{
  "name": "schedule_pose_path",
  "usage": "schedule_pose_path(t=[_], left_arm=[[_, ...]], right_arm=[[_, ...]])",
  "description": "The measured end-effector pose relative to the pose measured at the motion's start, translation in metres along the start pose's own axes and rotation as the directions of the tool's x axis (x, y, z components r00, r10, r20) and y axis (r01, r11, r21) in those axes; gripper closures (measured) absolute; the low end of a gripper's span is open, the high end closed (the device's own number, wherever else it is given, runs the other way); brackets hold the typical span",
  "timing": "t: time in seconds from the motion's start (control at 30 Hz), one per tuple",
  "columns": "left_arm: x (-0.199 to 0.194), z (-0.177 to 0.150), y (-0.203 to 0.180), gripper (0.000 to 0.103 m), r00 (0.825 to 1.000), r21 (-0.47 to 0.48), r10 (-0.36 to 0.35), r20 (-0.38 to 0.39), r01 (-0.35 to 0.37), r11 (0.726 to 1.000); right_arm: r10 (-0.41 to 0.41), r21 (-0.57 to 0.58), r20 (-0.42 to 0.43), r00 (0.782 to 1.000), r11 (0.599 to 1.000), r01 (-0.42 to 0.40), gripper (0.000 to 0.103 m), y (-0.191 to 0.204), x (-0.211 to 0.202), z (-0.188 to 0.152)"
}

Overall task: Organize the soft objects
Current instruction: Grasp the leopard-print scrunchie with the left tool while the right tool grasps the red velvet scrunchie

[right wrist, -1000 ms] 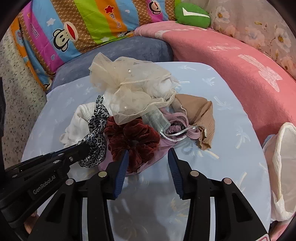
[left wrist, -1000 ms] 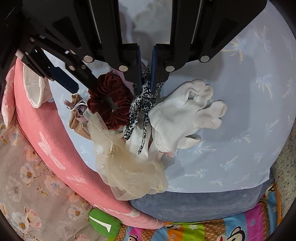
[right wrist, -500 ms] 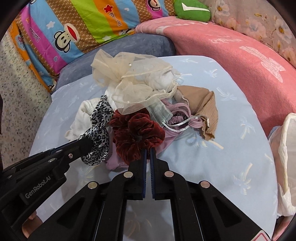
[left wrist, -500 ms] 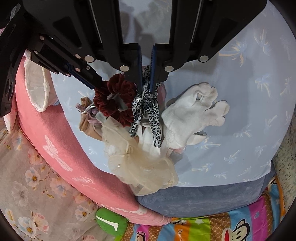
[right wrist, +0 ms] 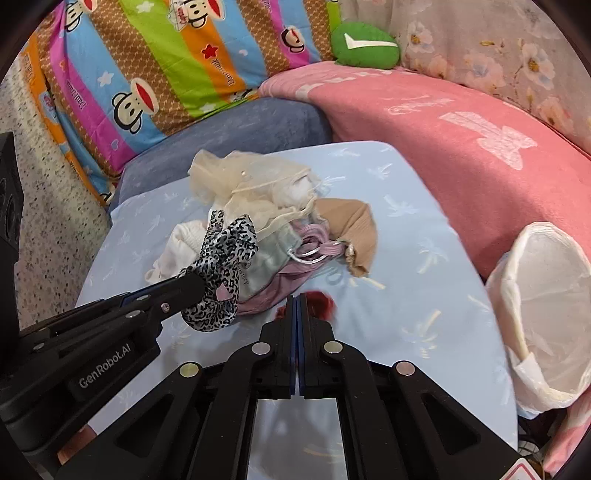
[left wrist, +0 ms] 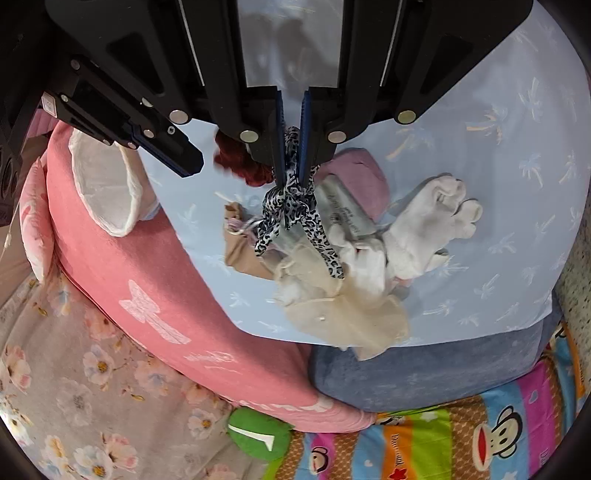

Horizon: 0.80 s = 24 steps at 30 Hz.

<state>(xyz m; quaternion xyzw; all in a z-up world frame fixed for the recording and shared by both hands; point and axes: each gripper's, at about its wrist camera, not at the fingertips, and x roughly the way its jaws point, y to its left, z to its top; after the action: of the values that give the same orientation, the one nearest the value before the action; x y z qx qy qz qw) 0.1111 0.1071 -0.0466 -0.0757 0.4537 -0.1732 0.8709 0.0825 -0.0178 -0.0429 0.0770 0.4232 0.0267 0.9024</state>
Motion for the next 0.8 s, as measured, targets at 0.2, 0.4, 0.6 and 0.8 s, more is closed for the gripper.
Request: schedule_pose_path(t=[0.2, 0.4, 0.6, 0.8], left_arm=[[-0.005, -0.002, -0.027, 0.097, 1.0, 0.041, -0.019, 0.008, 0.018, 0.999], [-0.002, -0.007, -0.038, 0.097, 1.0, 0.056, -0.012, 0.003, 0.012, 0.998], [0.007, -0.015, -0.034, 0.097, 1.0, 0.04, 0.009, -0.025, -0.008, 0.999], [0.017, -0.019, -0.024, 0.096, 0.998, 0.034, 0.034, -0.054, -0.032, 0.999]], right_arm=[[-0.028, 0.033, 0.031, 0.999, 0.999, 0.027, 0.103, -0.026, -0.022, -0.004], [-0.047, 0.058, 0.021, 0.999, 0.997, 0.046, 0.103, -0.05, -0.028, -0.014], [-0.03, 0.062, -0.024, 0.999, 0.998, 0.032, 0.088, -0.054, -0.013, -0.024], [-0.005, 0.066, -0.084, 0.996, 0.998, 0.011, 0.084, -0.045, 0.018, -0.03]])
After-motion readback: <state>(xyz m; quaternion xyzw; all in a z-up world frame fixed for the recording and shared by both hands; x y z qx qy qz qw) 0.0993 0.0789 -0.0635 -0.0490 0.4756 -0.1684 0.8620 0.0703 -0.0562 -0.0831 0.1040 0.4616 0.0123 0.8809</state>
